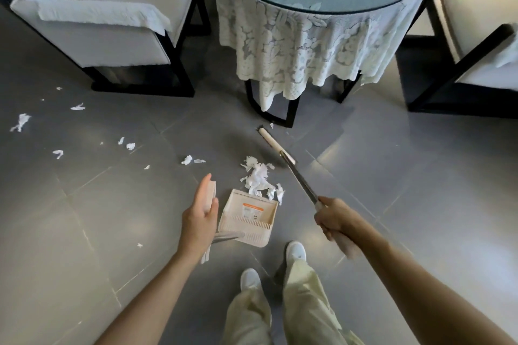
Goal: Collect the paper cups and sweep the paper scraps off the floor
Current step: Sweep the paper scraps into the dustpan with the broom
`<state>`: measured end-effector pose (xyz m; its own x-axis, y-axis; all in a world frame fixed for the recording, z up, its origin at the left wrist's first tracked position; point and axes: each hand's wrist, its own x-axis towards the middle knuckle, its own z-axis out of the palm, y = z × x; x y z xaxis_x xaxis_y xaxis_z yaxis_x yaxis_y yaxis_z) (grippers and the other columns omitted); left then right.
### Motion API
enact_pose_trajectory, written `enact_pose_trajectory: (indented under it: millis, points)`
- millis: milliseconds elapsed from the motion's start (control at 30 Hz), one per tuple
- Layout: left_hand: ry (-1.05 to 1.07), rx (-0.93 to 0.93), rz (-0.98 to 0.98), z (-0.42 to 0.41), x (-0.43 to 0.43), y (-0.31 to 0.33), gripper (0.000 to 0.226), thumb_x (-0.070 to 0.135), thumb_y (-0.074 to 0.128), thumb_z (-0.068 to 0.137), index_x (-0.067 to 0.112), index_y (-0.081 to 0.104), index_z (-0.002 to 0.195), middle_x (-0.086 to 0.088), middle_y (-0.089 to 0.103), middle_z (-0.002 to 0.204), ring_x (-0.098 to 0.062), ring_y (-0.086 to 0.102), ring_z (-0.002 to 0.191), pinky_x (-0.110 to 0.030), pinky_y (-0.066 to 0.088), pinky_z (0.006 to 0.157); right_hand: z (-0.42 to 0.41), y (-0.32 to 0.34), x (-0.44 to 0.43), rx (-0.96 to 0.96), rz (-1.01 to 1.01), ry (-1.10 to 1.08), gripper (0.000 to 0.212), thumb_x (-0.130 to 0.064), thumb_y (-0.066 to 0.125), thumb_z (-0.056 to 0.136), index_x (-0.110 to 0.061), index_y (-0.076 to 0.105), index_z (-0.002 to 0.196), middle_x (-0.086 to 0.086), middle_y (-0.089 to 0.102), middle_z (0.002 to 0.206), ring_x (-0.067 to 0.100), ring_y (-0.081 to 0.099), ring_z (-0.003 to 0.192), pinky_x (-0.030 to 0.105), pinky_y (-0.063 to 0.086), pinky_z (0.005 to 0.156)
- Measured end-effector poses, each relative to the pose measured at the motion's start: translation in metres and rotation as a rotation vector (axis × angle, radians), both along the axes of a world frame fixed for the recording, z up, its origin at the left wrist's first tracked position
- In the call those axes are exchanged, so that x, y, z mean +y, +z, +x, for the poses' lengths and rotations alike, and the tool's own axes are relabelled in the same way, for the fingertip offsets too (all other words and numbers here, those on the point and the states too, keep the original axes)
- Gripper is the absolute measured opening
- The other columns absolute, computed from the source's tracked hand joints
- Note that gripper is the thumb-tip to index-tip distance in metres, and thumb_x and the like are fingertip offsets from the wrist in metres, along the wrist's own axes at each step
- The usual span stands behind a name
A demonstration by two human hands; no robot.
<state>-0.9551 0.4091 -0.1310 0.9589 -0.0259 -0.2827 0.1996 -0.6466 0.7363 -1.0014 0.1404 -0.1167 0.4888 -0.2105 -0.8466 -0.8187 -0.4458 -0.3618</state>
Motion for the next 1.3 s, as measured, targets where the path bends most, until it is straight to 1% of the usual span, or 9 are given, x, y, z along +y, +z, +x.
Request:
enact_pose_trajectory:
  millis: [133,233,400,500,600,833,1000,1100,1300]
  points:
    - [0.009,-0.009,0.007,0.003,-0.001,0.000,0.049,0.016,0.048,0.096,0.035,0.038,0.141,-0.006,0.061,0.126,-0.033,0.061,0.105,-0.030,0.044,0.087,0.056,-0.019,-0.021,-0.077,-0.061,-0.048,0.023,-0.005,0.045,0.087,-0.024,0.044,0.073,0.002,0.054,0.057,0.005,0.055,0.037,0.018,0.042,0.034]
    - [0.009,0.019,-0.013,0.001,-0.008,0.003,0.050,0.014,0.048,0.097,0.036,0.037,0.141,0.010,0.053,0.133,-0.023,0.057,0.117,-0.015,0.038,0.090,0.106,-0.026,-0.038,-0.044,-0.153,-0.009,0.018,-0.007,0.045,0.088,-0.010,0.056,0.075,0.000,0.054,0.056,0.019,0.061,0.062,0.019,0.037,0.041]
    - [0.027,0.002,0.007,0.007,-0.018,0.003,0.050,0.011,0.049,0.096,0.033,0.038,0.140,0.019,0.044,0.124,-0.013,0.051,0.121,0.007,0.027,0.079,0.156,-0.043,-0.049,-0.006,-0.183,0.134,0.032,-0.002,0.045,0.086,-0.005,0.053,0.055,0.001,0.051,0.038,0.016,0.049,0.044,0.012,0.026,0.025]
    - [0.037,-0.023,0.005,0.012,-0.015,0.001,0.050,0.011,0.050,0.095,0.039,0.036,0.135,0.021,0.043,0.127,-0.003,0.045,0.119,0.010,0.023,0.081,0.167,-0.060,-0.043,0.006,-0.152,0.177,0.034,-0.005,0.042,0.088,-0.007,0.054,0.056,0.001,0.056,0.041,0.014,0.051,0.041,0.014,0.036,0.035]
    - [0.039,-0.009,0.006,0.012,-0.014,0.000,0.050,0.011,0.049,0.096,0.036,0.038,0.137,0.021,0.043,0.127,-0.003,0.044,0.117,0.009,0.024,0.080,0.152,-0.072,-0.041,0.011,-0.124,0.225,0.024,-0.003,0.045,0.086,-0.009,0.051,0.064,0.008,0.060,0.069,0.024,0.058,0.061,0.025,0.048,0.057]
    - [0.038,0.015,-0.019,0.013,-0.017,0.003,0.050,0.011,0.050,0.095,0.033,0.041,0.139,0.014,0.053,0.122,-0.019,0.053,0.121,-0.004,0.032,0.078,0.087,-0.057,-0.061,0.078,-0.136,0.349,0.042,0.002,0.045,0.082,-0.005,0.043,0.123,0.007,0.058,0.081,0.022,0.061,0.064,0.018,0.041,0.036]
    - [0.012,0.024,-0.021,0.011,-0.013,0.002,0.051,0.014,0.049,0.095,0.037,0.039,0.140,-0.004,0.063,0.124,-0.026,0.063,0.099,-0.017,0.039,0.073,0.056,-0.027,-0.075,0.088,-0.097,0.440,0.047,0.008,0.046,0.074,0.002,0.051,0.120,0.010,0.056,0.063,0.017,0.049,0.046,0.026,0.041,0.044]
    - [0.005,0.032,-0.022,0.007,-0.011,0.003,0.051,0.016,0.048,0.095,0.040,0.037,0.139,-0.012,0.067,0.109,-0.025,0.061,0.081,-0.026,0.041,0.070,0.057,-0.010,-0.085,0.061,-0.007,0.244,0.037,0.007,0.042,0.079,0.000,0.051,0.114,0.008,0.048,0.051,0.017,0.043,0.039,0.024,0.037,0.041]
    - [0.001,0.017,-0.017,-0.001,0.005,0.006,0.052,0.015,0.048,0.096,0.039,0.036,0.141,-0.002,0.058,0.132,-0.027,0.060,0.111,-0.025,0.043,0.085,0.085,-0.006,-0.062,-0.027,-0.132,0.311,0.041,0.004,0.044,0.079,0.000,0.051,0.120,0.012,0.056,0.063,0.021,0.048,0.052,0.028,0.042,0.054]
